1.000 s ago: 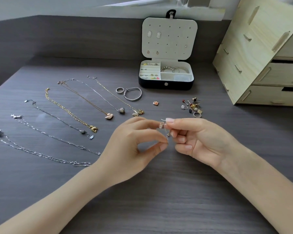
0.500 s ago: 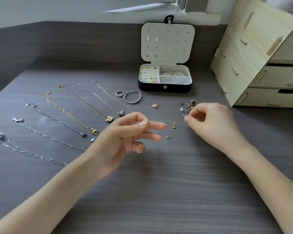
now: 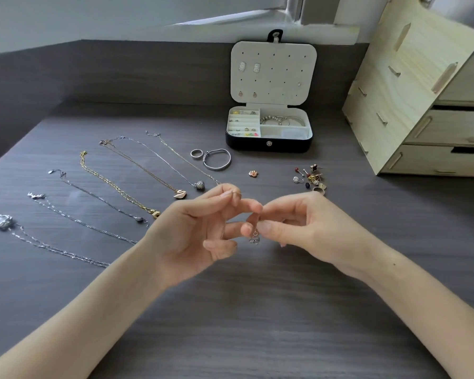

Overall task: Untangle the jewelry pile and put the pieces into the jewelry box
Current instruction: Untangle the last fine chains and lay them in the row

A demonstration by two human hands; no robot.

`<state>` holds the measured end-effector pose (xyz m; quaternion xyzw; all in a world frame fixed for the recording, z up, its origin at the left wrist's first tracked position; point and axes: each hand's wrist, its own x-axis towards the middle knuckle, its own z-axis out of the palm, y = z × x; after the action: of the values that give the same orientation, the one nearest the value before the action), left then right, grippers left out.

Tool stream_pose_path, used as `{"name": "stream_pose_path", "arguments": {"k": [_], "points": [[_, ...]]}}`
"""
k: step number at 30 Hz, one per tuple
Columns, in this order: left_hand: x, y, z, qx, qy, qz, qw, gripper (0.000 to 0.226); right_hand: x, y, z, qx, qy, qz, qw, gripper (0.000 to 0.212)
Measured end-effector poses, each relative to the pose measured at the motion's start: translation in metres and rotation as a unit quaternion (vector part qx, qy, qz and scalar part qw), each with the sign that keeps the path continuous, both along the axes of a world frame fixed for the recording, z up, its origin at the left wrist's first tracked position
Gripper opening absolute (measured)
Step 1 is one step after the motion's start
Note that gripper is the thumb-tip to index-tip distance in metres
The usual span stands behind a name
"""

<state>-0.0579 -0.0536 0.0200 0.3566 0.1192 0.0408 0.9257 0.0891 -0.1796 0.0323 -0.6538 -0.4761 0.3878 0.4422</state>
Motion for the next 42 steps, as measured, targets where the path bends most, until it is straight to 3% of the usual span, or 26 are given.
{"name": "stream_pose_path", "arguments": {"k": [4,9,13,23,27,32,42], "points": [[0.002,0.000,-0.001,-0.006,0.001,0.007,1.000,0.015,-0.002,-0.001,0.002,0.018,0.027,-0.007,0.999,0.006],[0.007,-0.005,0.001,0.174,0.087,0.098,0.976,0.008,0.006,-0.002,0.007,0.018,0.066,-0.001,0.998,0.011],[0.008,-0.009,0.001,0.244,0.089,0.126,0.957,0.009,0.007,-0.002,0.004,0.012,0.059,-0.008,0.998,0.017],[0.007,-0.012,0.001,0.283,0.102,0.106,0.948,0.015,0.002,0.002,0.000,0.031,0.115,-0.038,0.992,0.006],[0.008,-0.014,-0.002,0.340,0.116,0.101,0.928,0.025,-0.001,0.003,0.000,0.025,0.066,-0.051,0.996,0.016],[0.007,-0.014,0.001,0.340,0.119,0.107,0.927,0.027,-0.004,0.003,-0.001,0.018,0.046,-0.055,0.997,0.018],[0.005,-0.017,0.007,0.335,0.133,0.109,0.926,0.032,-0.010,0.001,-0.005,-0.014,0.167,-0.036,0.985,0.014]]}}
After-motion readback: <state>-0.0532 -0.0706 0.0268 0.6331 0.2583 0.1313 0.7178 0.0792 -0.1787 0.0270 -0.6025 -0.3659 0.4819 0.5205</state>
